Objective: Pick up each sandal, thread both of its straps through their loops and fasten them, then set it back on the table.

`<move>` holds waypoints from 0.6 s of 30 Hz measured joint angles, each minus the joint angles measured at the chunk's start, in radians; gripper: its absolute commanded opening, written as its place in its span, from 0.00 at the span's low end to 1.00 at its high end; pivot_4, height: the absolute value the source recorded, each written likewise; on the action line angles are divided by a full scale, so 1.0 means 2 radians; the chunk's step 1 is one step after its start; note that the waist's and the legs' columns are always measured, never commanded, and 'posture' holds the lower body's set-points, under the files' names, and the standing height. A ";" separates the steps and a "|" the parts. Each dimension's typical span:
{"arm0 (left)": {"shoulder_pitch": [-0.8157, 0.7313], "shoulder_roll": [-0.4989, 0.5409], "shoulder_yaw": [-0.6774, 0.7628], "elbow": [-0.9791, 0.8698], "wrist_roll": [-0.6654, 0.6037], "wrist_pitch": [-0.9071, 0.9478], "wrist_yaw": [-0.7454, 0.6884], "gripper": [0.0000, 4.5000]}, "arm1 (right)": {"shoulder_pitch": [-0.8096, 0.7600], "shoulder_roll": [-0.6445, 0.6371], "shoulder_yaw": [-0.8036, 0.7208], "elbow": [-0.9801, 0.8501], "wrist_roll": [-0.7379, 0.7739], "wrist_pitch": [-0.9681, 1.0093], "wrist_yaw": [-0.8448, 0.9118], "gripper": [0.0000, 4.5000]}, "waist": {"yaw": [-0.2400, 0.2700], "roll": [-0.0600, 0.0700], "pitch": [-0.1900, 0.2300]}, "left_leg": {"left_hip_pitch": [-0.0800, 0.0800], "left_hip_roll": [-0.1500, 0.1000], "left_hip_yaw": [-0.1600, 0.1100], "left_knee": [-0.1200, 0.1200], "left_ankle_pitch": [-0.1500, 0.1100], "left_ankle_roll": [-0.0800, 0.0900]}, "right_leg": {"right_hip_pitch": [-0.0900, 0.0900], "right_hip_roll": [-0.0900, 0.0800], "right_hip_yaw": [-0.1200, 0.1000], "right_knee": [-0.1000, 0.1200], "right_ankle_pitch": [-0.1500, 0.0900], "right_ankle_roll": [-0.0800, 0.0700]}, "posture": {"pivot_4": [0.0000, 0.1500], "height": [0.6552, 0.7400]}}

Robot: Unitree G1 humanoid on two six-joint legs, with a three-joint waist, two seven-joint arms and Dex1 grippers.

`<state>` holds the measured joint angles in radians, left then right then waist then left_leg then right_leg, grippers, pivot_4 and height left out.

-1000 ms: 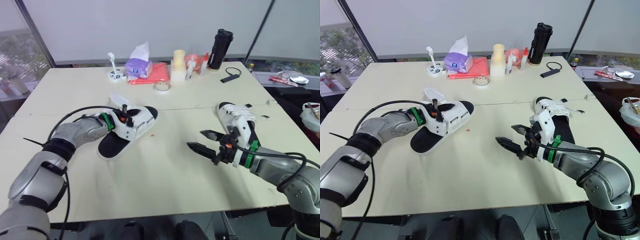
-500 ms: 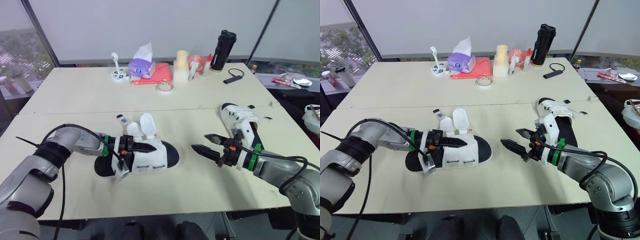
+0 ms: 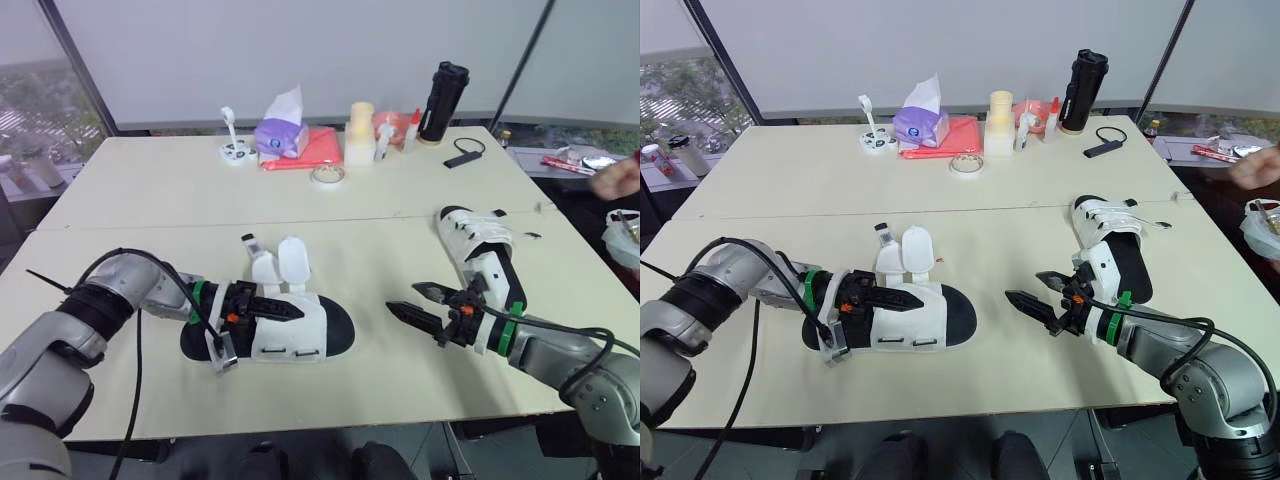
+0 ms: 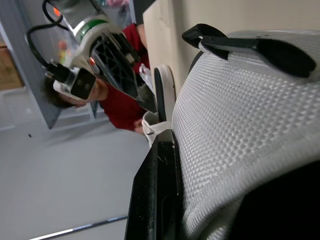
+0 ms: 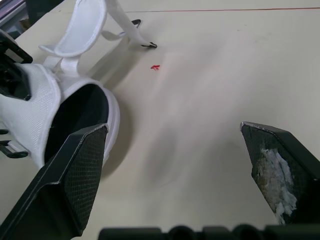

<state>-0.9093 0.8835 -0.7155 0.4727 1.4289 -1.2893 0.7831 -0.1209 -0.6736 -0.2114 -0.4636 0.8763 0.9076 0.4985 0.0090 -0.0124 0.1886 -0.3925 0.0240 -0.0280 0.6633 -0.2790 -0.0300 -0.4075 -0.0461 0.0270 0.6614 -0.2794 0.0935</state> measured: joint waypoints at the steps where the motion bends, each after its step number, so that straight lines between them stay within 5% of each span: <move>1: 0.003 -0.001 0.000 0.001 -0.008 0.000 -0.011 0.33 | -0.003 0.000 0.001 0.001 -0.001 0.000 0.001 1.00 | 0.000 0.000 0.000 | 0.000 0.000 0.000 0.000 0.000 0.000 | 0.000 0.000 0.000 0.000 0.000 0.000 | 1.00 1.00; 7: 0.026 0.007 0.004 0.014 -0.063 -0.005 -0.067 0.99 | -0.011 0.000 0.010 0.010 -0.005 0.000 0.017 1.00 | 0.001 0.000 0.000 | 0.000 0.000 0.000 0.000 0.000 0.000 | 0.000 0.000 0.000 0.000 0.000 0.000 | 1.00 1.00; 18: 0.124 0.083 0.089 0.008 -0.160 -0.002 -0.109 0.99 | -0.025 0.001 0.024 0.034 -0.024 -0.002 0.039 1.00 | -0.002 0.000 0.000 | 0.000 0.000 0.000 0.000 0.000 0.000 | 0.000 0.000 0.000 0.001 0.000 0.000 | 1.00 1.00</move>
<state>-0.6605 1.0488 -0.5366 0.4888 1.1079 -1.2938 0.5658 -0.1703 -0.6710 -0.1633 -0.3965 0.8291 0.9040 0.5761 0.0052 -0.0123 0.1885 -0.3921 0.0247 -0.0278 0.6639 -0.2790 -0.0300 -0.4081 -0.0464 0.0269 0.6633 -0.2794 0.0934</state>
